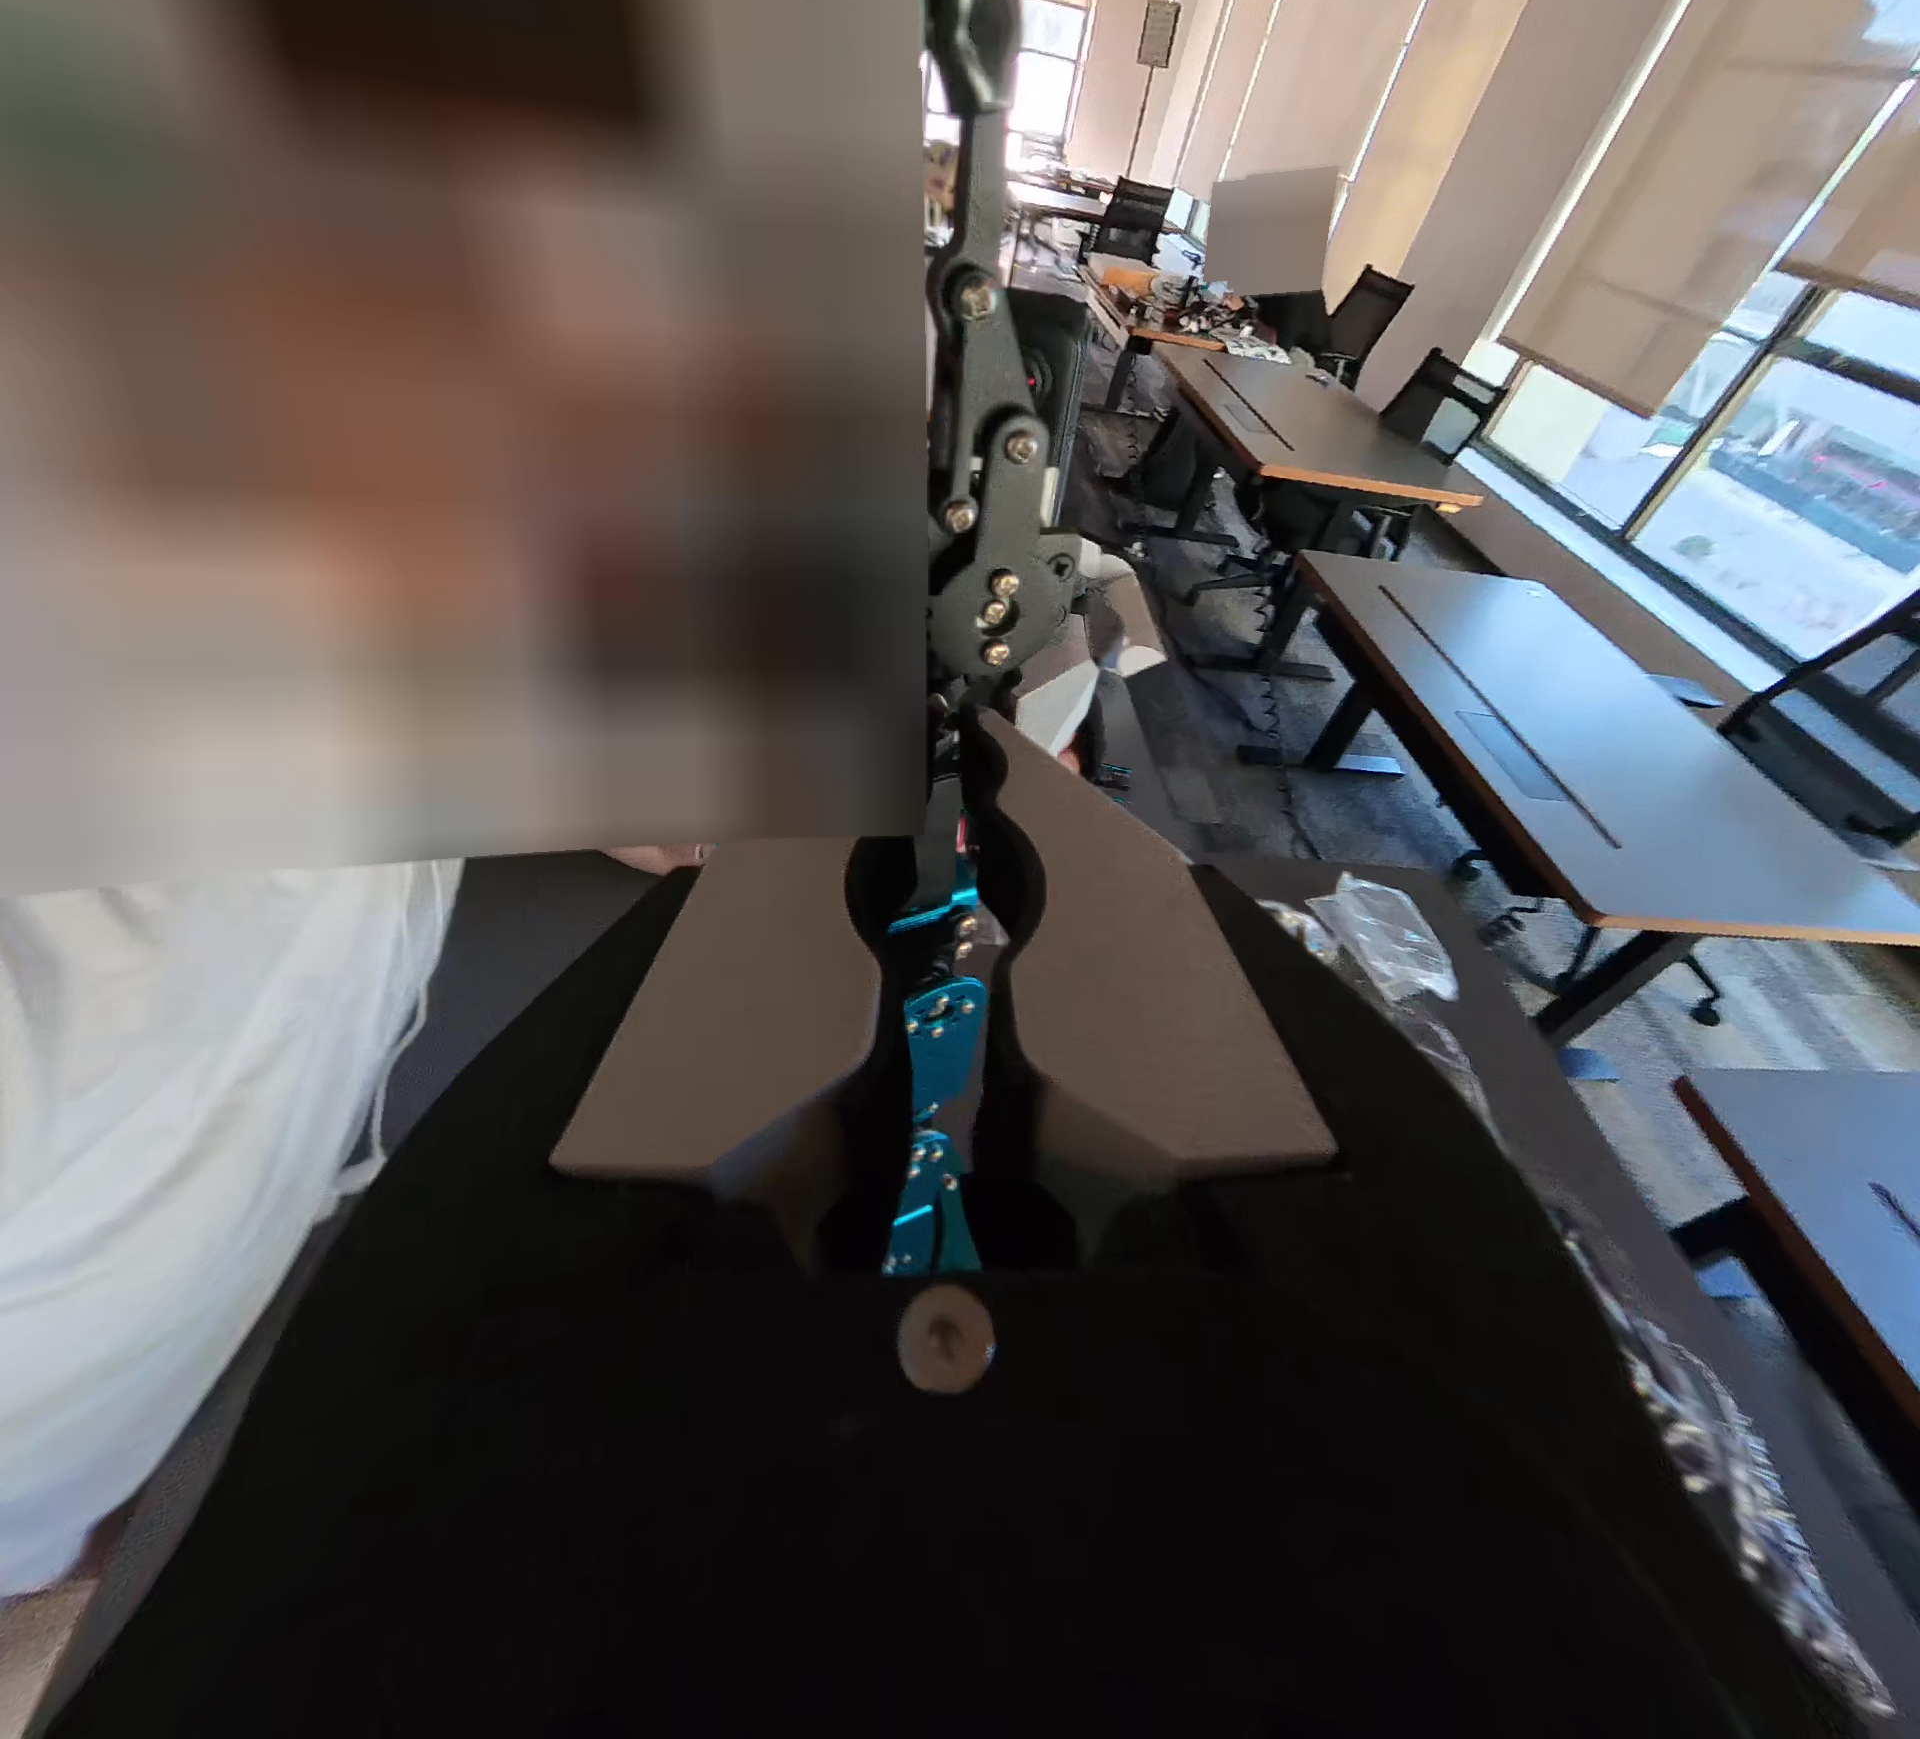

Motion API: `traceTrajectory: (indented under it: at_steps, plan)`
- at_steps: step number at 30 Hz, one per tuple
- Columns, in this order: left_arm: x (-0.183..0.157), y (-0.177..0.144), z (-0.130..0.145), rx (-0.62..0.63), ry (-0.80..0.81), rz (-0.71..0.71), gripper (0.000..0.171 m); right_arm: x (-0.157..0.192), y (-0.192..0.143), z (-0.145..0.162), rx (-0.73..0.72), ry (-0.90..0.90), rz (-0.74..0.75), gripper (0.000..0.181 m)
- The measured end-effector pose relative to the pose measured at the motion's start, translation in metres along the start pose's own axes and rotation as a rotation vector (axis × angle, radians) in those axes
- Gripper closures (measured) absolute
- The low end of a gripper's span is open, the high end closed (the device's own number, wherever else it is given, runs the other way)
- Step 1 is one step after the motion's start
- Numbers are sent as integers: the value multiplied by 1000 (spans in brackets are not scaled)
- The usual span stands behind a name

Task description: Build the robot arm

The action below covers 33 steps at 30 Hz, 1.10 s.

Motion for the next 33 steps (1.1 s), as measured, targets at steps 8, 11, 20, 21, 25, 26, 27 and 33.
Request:
traceTrajectory:
  at_steps: [8,11,20,21,25,26,27,33]
  plan:
    - [-1,-1,-1,5,5,3,132,1,4,-2,-1,45,25,179]
    - [-2,0,0,7,9,1,132,-4,2,1,-33,96,-33,179]
    - [-2,1,0,7,17,-17,132,-3,2,1,-3,173,-31,179]
    - [-2,1,0,7,16,-17,132,-2,2,1,5,153,-26,178]
    - [-2,1,0,6,13,-17,132,0,3,-1,31,58,13,178]
    - [-2,1,0,6,13,-17,132,1,3,-2,42,38,26,178]
    - [-2,1,0,6,13,-18,132,2,3,-3,51,19,38,178]
    - [-2,1,0,4,10,-15,132,2,4,-7,79,15,52,178]
Point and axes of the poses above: each gripper's, where its closed fingertips meet, y out along the fingers, z out of its underside, x = y × z across the jaws, the point moved 8 cm from there along -y, back along the fingers, and after that the axes turned 6 degrees about -z, right-handed, at the moved point
